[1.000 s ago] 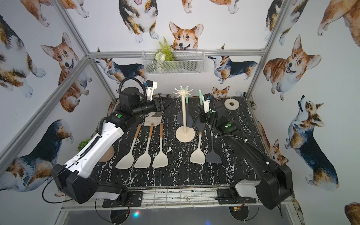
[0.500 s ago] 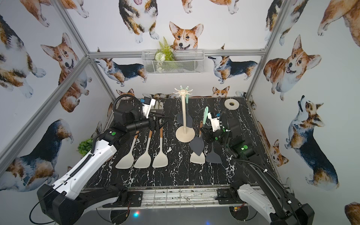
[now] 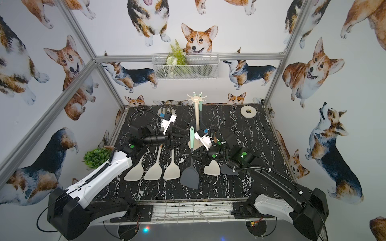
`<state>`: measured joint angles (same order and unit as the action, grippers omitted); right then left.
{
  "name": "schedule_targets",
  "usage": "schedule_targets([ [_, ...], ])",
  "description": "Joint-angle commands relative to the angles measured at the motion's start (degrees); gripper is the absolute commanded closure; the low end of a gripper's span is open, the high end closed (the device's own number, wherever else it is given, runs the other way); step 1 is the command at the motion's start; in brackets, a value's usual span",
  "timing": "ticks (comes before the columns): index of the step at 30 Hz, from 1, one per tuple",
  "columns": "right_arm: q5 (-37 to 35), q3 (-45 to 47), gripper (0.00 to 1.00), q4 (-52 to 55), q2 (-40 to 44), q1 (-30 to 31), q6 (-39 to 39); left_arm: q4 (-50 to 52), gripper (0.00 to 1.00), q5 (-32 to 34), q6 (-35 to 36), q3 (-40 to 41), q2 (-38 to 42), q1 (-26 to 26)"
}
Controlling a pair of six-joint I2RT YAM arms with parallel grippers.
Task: Take the spatula off the kitchen utensil rack
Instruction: Place the spatula at the center of the board.
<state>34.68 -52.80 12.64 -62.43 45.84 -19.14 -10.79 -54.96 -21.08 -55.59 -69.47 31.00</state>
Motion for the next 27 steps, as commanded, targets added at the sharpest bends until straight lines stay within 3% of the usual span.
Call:
schedule_targets([
  [1,1.57,-1.32,1.00,-3.14,-1.09,0.76,0.51,-1.96,0.35,-3.81,1.57,-0.48,-0.55,0.81],
  [8,0.13,-1.26,1.00,-4.72,-0.77,0.74,-0.02,-1.13,0.46,-4.98,1.74,-0.61,-1.26,1.08],
  [15,0.51,-2.13,1.00,-3.16,-1.37,0.74,0.24,-0.57,0.95,-6.33,0.11,-2.51,-2.86,1.08],
  [16,-0.05,-2.20,0.99,-2.91,-3.11,0.74,0.24,-0.40,1.00,-6.33,-0.45,-3.04,-3.23,1.08],
  [18,-0.66,-2.35,0.97,-2.75,-3.20,0.74,0.07,0.68,1.00,-5.54,-1.39,-3.83,-3.56,1.08],
  [27,-7.85,-3.82,0.53,-1.76,-2.08,0.74,-0.69,4.34,1.00,1.24,-1.42,-4.46,-1.44,0.90],
])
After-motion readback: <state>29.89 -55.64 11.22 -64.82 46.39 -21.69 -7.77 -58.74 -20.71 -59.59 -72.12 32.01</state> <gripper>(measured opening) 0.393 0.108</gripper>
